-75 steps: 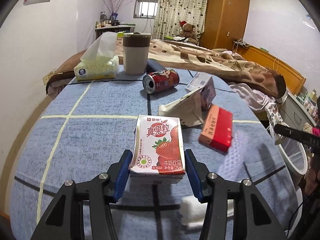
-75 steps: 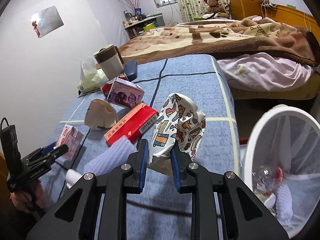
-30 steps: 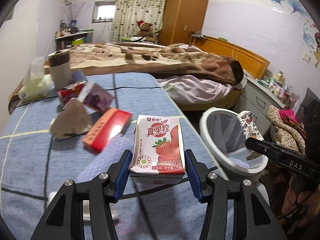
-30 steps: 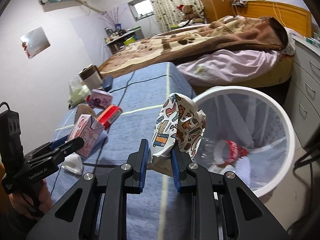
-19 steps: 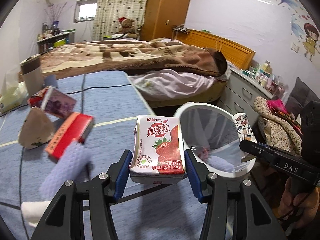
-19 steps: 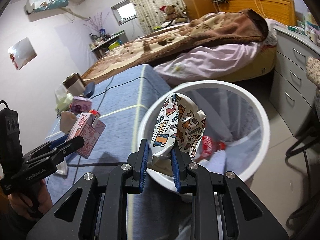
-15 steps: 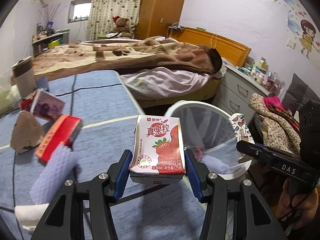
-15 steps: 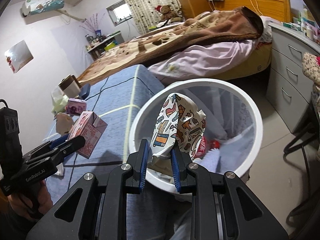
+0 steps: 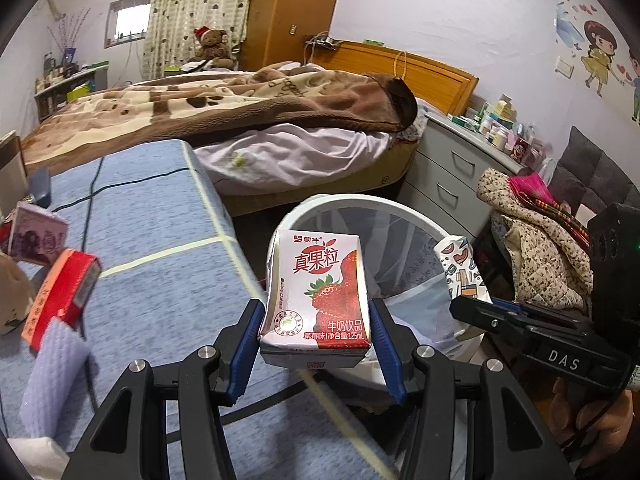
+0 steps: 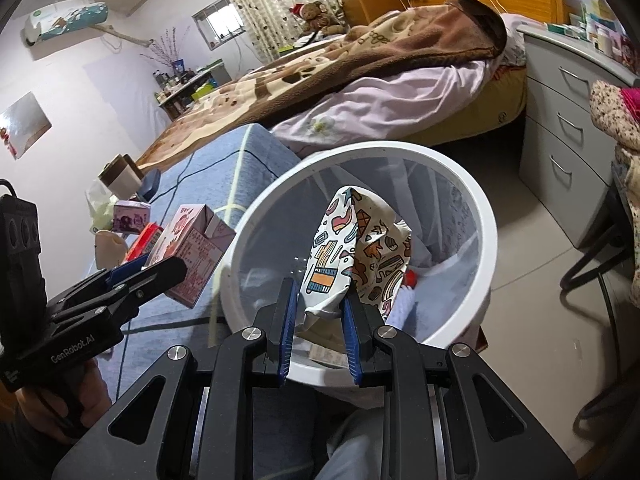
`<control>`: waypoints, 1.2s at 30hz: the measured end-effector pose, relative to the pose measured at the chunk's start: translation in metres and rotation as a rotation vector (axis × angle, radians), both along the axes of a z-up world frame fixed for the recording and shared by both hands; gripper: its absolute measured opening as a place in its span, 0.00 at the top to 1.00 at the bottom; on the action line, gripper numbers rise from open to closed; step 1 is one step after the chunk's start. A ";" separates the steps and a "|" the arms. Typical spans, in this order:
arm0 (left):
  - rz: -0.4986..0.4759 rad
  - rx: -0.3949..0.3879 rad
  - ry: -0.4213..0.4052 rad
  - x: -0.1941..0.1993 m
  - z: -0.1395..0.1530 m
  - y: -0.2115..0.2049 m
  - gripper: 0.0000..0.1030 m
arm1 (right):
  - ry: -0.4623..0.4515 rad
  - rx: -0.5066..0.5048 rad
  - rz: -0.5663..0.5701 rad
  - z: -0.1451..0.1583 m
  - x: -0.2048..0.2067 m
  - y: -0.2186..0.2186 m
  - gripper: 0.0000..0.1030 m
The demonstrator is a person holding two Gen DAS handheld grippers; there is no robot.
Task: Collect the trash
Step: 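Open both tools to drop the carton and wrapper into the bin, then move both open tools back over the trash on the bed cover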
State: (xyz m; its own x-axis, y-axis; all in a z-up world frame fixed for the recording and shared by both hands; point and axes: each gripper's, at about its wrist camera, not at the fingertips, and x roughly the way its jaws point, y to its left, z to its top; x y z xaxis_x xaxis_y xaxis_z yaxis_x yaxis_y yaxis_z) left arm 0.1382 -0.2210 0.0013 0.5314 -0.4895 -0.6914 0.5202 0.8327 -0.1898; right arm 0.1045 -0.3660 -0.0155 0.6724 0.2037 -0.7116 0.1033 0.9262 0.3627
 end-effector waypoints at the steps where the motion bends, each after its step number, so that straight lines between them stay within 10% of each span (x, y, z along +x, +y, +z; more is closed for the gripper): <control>1: -0.006 0.000 0.002 0.001 -0.001 -0.003 0.48 | 0.004 -0.001 -0.004 -0.001 0.001 -0.001 0.78; 7: -0.042 -0.002 0.018 0.010 -0.008 -0.021 0.48 | 0.022 -0.009 -0.026 -0.003 0.001 -0.007 0.77; 12: -0.069 -0.009 0.032 0.015 -0.013 -0.031 0.48 | 0.019 -0.007 -0.034 -0.004 0.001 -0.011 0.45; 36: 0.017 -0.053 0.002 -0.006 0.004 0.024 0.48 | -0.054 -0.059 0.046 0.023 -0.010 0.020 0.45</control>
State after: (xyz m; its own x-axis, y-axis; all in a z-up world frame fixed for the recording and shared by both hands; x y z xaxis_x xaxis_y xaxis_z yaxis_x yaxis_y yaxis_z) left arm 0.1318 -0.1973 0.0048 0.5386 -0.5162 -0.6659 0.5053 0.8303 -0.2350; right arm 0.0949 -0.3458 0.0070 0.7010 0.1943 -0.6862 0.0415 0.9494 0.3112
